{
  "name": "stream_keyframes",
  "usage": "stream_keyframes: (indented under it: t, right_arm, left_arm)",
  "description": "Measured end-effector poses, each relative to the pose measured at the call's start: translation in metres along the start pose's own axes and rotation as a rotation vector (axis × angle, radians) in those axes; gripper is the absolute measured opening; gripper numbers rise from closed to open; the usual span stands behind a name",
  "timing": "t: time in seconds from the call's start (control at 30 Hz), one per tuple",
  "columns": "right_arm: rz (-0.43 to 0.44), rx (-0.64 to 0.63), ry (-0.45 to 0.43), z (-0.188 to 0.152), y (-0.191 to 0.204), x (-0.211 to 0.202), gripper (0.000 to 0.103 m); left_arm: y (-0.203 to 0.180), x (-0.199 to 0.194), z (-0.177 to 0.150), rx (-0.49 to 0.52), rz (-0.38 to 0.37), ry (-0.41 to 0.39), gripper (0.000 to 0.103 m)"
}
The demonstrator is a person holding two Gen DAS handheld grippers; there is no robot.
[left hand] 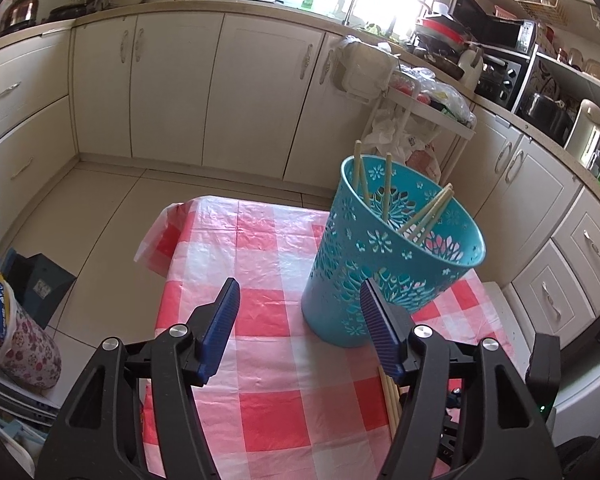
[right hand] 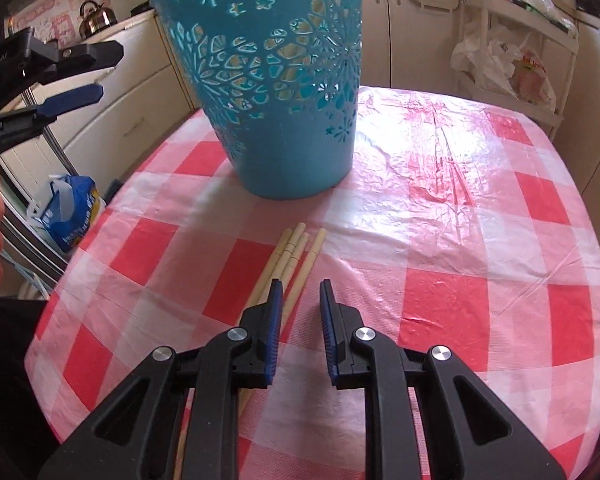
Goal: Organize utensils
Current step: 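Move both open grippers back to the remaining chopsticks on the table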
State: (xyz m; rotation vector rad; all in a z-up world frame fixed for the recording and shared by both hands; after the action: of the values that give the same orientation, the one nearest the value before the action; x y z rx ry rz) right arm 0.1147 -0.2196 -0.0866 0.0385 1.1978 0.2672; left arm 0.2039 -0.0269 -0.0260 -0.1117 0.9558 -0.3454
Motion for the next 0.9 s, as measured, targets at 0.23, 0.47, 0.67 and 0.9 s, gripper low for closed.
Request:
stream_keyframes:
  t: [0.23, 0.47, 0.67, 0.9]
  right_arm:
    - [-0.041, -0.016, 0.024, -0.004, -0.009, -0.003, 0.014]
    - [0.006, 0.006, 0.025, -0.008, -0.019, -0.008, 0.014]
    - [0.048, 0.035, 0.027, -0.008, -0.026, -0.009, 0.014]
    - [0.043, 0.033, 0.027, -0.011, -0.022, -0.01, 0.015]
  left_arm:
    - [-0.031, 0.035, -0.039, 0.109, 0.006, 0.135, 0.059]
    - [-0.077, 0.061, -0.074, 0.252, 0.016, 0.21, 0.059]
    - [-0.081, 0.081, -0.084, 0.263, 0.052, 0.264, 0.059]
    - [-0.078, 0.095, -0.091, 0.266, 0.059, 0.301, 0.059]
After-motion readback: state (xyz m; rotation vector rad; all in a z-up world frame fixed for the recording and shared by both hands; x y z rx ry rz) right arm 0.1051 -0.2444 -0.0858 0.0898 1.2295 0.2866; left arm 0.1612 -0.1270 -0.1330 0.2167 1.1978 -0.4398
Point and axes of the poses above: each gripper's, at about its wrist camera, not at the fingertips, and x roughly the way its jaws point, y to its left, z to its top, the point moved 3 cm from there along x, roughly the way its jaws point, and after that the axes turned 12 degrees about y, right-handed, at the moved point
